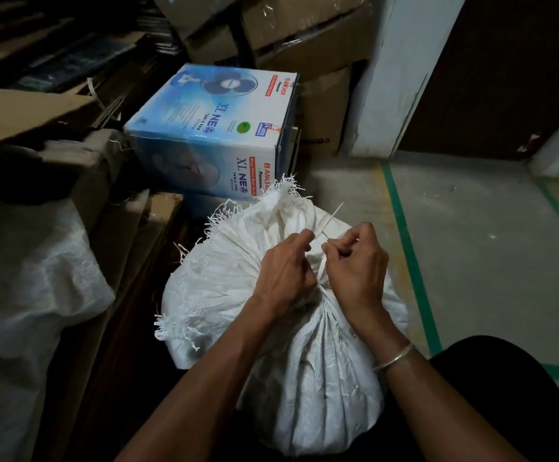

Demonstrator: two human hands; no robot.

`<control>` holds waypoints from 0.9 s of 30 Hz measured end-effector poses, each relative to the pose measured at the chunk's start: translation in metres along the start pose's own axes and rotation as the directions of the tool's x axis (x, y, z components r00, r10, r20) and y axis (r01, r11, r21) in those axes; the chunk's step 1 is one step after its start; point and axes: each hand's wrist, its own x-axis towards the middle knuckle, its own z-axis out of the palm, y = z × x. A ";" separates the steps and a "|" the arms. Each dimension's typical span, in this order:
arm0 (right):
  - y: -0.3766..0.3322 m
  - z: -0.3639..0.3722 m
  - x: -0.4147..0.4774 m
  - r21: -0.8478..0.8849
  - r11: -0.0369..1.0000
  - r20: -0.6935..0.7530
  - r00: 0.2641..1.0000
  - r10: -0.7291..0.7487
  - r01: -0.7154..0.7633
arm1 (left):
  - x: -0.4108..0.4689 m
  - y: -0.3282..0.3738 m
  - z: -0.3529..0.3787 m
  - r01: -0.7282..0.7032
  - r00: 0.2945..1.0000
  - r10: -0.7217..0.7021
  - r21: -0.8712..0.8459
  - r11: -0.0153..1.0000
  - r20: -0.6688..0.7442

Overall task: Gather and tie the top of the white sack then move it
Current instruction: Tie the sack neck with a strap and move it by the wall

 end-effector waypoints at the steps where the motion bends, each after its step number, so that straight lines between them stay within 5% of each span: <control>1: 0.001 -0.001 0.001 0.113 0.991 0.000 0.997 0.078 -0.078 | 0.000 -0.002 0.000 -0.001 1.000 0.001 -0.006 1.000 -0.002; 4: 0.005 -0.005 0.000 0.502 0.760 0.162 0.908 0.386 -0.413 | -0.002 -0.003 -0.002 0.006 0.999 -0.008 -0.045 0.999 -0.034; 6: 0.008 -0.005 0.001 0.565 0.599 0.290 0.817 0.499 -0.567 | -0.001 -0.003 -0.002 0.016 0.999 -0.019 -0.071 0.997 -0.042; 11: 0.011 -0.002 0.003 0.605 0.321 0.558 0.675 0.482 -0.729 | -0.004 -0.004 0.001 0.051 0.998 -0.056 -0.098 0.994 -0.041; 27: 0.030 -0.016 0.045 0.398 0.500 0.790 0.564 0.239 -0.769 | -0.002 0.008 0.002 0.190 0.982 -0.190 -0.052 0.980 0.008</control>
